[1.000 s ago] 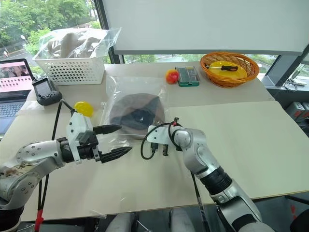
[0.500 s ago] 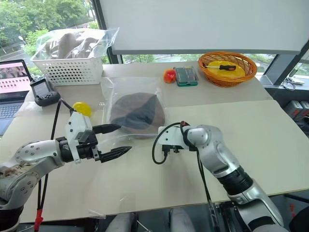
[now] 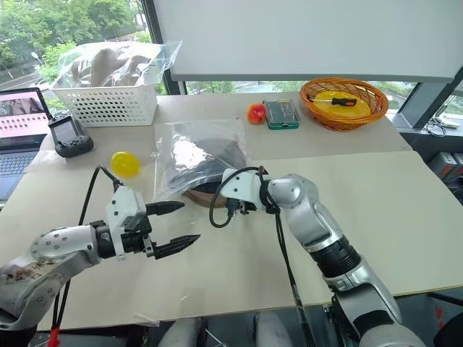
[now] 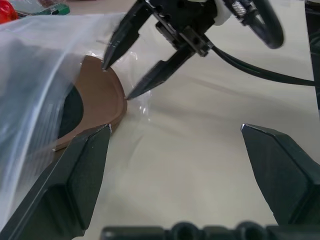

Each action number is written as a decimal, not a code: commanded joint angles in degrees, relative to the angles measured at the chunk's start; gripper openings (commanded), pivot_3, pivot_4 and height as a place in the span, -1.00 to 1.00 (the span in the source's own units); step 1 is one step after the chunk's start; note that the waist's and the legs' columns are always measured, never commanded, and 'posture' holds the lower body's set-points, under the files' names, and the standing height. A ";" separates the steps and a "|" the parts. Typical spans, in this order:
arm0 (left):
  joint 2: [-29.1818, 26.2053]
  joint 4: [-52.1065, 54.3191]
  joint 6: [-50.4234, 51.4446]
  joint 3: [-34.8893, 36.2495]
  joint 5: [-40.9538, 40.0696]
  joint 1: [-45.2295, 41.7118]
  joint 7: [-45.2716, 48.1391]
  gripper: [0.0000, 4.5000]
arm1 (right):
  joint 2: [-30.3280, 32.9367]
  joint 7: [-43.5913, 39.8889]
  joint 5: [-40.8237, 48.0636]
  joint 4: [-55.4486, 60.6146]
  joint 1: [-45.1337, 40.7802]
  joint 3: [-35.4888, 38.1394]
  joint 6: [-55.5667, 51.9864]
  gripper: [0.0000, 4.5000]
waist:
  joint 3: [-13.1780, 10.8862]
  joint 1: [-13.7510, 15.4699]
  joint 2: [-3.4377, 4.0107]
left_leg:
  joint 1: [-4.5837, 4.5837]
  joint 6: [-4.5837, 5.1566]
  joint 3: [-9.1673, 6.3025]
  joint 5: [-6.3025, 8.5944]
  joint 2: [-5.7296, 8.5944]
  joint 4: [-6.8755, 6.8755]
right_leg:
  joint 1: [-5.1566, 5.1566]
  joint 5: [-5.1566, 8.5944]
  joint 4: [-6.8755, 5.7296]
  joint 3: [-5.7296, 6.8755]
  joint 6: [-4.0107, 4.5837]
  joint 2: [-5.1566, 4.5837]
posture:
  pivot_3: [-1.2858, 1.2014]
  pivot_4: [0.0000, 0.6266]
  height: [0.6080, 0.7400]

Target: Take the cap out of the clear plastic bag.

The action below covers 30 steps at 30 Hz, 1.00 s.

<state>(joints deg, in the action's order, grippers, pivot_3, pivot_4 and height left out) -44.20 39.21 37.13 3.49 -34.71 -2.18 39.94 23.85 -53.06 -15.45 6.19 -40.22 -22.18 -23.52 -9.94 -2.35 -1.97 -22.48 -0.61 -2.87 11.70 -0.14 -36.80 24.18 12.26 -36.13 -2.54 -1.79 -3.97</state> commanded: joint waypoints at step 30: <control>-0.48 -14.95 -17.06 -8.08 19.36 -3.02 7.66 1.00 | 3.21 9.10 5.74 8.60 -1.21 1.68 -9.46 -0.20 | -0.01 -0.09 0.01 | -0.10 0.01 0.03 0.00 -0.19 0.00 | 0.11 0.09 0.03 0.04 -0.10 0.19 | 0.03 -0.52 0.93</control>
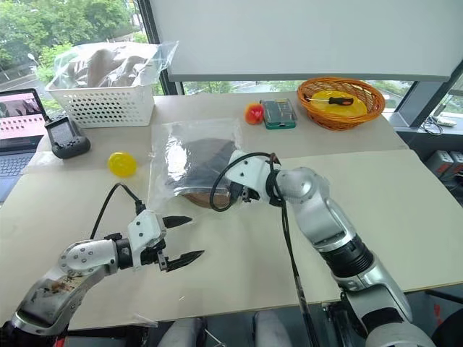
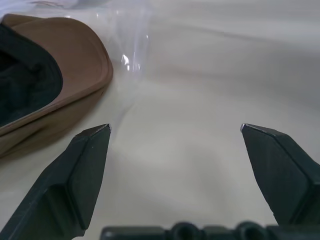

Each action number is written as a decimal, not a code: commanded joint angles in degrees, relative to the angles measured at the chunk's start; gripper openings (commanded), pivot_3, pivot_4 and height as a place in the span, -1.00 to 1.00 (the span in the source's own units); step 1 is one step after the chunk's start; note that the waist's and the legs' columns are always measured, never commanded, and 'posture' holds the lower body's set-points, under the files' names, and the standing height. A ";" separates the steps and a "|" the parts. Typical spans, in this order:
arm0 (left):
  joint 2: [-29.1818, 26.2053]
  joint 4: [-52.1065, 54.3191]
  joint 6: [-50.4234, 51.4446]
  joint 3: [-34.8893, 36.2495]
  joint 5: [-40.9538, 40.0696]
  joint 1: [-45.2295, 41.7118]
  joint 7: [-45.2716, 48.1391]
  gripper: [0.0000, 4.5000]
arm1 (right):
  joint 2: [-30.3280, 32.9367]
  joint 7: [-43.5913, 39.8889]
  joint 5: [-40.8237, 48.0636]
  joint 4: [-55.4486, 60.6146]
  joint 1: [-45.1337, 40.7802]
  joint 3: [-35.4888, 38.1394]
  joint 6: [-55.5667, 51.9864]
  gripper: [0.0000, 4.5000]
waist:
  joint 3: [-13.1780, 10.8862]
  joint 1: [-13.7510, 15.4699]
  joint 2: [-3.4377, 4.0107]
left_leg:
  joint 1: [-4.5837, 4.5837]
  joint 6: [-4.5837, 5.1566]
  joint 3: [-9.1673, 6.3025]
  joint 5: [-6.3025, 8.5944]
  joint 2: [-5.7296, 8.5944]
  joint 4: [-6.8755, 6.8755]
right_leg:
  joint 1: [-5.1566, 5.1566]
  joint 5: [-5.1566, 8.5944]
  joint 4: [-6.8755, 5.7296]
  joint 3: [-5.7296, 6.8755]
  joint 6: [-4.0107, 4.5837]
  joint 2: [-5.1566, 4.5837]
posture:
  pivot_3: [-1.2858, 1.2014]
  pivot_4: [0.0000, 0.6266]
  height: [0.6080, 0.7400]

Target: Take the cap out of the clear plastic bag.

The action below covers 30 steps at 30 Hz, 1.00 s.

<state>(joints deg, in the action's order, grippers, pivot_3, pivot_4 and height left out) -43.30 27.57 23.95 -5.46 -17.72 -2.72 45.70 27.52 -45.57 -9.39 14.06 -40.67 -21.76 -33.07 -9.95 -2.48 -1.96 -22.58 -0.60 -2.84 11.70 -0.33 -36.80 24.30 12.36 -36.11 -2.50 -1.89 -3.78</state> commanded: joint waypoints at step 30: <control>1.94 -7.69 -5.86 -0.02 4.84 -6.71 3.01 1.00 | 3.83 0.87 2.11 7.44 2.02 -1.60 -3.19 -0.03 | -0.01 0.03 0.01 | -0.04 0.00 0.02 0.00 -0.38 0.00 | 0.06 -0.05 0.03 0.00 0.08 0.36 | 0.03 -0.52 0.93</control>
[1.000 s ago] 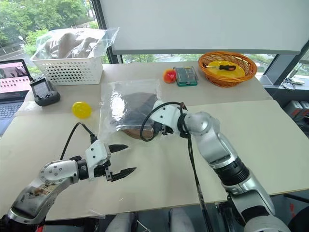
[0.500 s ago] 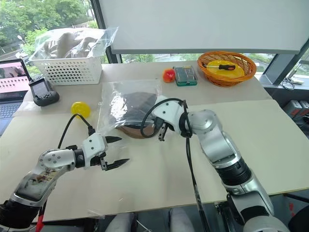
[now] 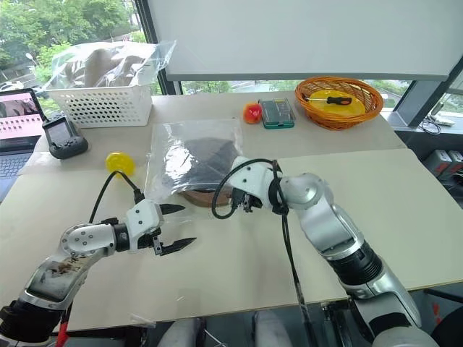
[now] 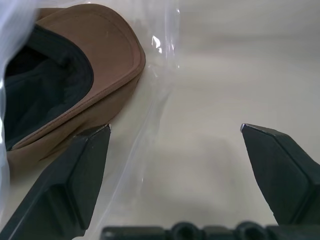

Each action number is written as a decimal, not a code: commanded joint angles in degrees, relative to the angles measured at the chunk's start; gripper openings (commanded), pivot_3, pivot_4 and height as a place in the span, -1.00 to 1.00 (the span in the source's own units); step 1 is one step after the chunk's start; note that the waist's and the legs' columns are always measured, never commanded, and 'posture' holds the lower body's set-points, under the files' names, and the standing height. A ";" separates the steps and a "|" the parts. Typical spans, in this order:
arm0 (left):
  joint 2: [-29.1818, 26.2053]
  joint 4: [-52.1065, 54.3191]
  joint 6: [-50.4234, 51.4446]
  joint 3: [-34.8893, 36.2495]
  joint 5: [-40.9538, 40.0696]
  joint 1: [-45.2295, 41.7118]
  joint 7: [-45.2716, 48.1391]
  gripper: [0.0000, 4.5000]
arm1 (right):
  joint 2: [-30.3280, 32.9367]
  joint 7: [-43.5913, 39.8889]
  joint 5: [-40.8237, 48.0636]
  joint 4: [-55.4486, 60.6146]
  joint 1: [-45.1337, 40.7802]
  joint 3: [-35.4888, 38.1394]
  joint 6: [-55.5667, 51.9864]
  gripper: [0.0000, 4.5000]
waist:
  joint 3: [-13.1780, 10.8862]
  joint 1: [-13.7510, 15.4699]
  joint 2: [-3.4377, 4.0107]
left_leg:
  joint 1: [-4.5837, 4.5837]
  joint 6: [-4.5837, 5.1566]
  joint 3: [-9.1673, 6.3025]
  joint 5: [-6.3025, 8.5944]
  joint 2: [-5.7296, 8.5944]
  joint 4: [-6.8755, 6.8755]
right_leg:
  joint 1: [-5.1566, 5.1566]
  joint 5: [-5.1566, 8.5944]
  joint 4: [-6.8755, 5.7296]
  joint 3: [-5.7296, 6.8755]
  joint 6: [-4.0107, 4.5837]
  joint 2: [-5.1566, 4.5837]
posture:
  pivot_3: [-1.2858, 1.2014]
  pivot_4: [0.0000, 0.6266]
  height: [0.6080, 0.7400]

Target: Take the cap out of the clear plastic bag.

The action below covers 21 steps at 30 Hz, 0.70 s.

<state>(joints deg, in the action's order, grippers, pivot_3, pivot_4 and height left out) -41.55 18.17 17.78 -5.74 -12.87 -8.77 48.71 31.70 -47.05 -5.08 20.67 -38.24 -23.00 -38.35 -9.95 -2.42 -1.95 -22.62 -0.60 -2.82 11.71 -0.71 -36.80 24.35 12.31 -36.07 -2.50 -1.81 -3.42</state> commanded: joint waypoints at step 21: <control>-0.86 -0.10 0.20 0.34 2.50 -3.72 1.54 1.00 | -9.99 11.10 -7.50 -6.92 -2.28 0.27 5.08 -1.00 | 0.00 -0.02 0.00 | 0.00 0.00 -0.01 0.00 -0.02 0.00 | 0.02 -0.06 -0.02 0.01 0.10 0.04 | 0.03 -0.52 0.93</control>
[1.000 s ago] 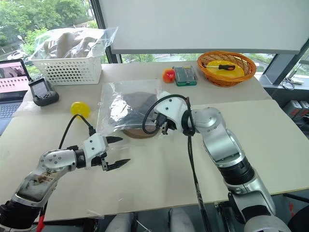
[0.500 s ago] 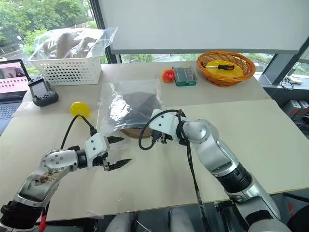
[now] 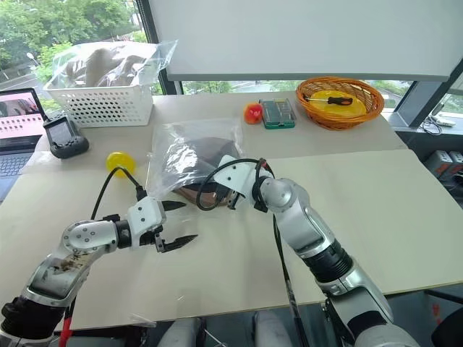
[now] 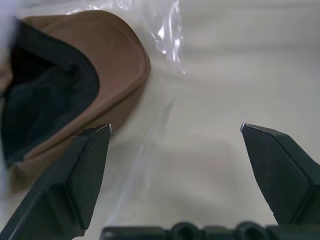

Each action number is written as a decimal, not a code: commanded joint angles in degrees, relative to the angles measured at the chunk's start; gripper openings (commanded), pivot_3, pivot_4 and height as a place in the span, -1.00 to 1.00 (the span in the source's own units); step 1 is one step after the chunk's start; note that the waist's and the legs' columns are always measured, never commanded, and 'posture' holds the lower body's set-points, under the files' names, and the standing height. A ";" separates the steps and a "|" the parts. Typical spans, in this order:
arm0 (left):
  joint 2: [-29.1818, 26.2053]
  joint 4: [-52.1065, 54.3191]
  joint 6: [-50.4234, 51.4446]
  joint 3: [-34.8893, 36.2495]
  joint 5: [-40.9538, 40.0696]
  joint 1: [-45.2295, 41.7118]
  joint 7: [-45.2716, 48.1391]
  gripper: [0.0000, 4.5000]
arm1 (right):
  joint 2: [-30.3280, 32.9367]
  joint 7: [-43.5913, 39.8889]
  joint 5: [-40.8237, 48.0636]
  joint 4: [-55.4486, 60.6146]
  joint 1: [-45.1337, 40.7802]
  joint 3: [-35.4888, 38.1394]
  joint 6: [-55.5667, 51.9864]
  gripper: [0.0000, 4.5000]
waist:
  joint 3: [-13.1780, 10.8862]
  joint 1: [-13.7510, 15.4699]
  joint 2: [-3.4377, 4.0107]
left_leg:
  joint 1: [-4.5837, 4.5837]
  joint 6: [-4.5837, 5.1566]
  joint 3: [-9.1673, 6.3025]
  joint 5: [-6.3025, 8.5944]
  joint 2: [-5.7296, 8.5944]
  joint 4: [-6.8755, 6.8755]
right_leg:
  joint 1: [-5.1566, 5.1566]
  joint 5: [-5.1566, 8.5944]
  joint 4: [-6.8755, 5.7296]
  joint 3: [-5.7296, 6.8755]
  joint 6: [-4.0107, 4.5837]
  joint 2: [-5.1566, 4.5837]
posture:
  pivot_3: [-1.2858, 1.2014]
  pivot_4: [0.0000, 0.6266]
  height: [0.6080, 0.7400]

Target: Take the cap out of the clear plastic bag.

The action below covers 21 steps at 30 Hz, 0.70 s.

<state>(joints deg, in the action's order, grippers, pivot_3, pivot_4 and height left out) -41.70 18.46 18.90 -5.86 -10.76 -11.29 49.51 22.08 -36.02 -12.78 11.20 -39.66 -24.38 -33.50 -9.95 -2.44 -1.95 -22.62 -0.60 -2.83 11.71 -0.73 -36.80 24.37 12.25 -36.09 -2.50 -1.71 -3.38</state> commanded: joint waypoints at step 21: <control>33.65 3.82 58.78 28.75 -32.70 -12.46 -30.94 1.00 | 1.31 -1.76 -1.67 3.01 -1.20 0.42 0.88 -1.00 | 0.00 -0.12 -0.02 | 0.13 0.03 -0.12 0.02 0.00 -0.09 | -0.15 0.03 -0.14 0.04 -0.08 0.03 | 0.03 -0.52 0.93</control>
<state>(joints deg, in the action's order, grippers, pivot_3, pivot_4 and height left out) -12.20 21.46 70.24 14.62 -38.99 -21.23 25.59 23.04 -37.54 -13.68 11.47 -39.91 -24.43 -33.56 -9.95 -2.56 -1.97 -22.44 -0.57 -2.95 11.72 -0.73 -36.90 24.16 12.28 -36.18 -2.45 -1.81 -3.34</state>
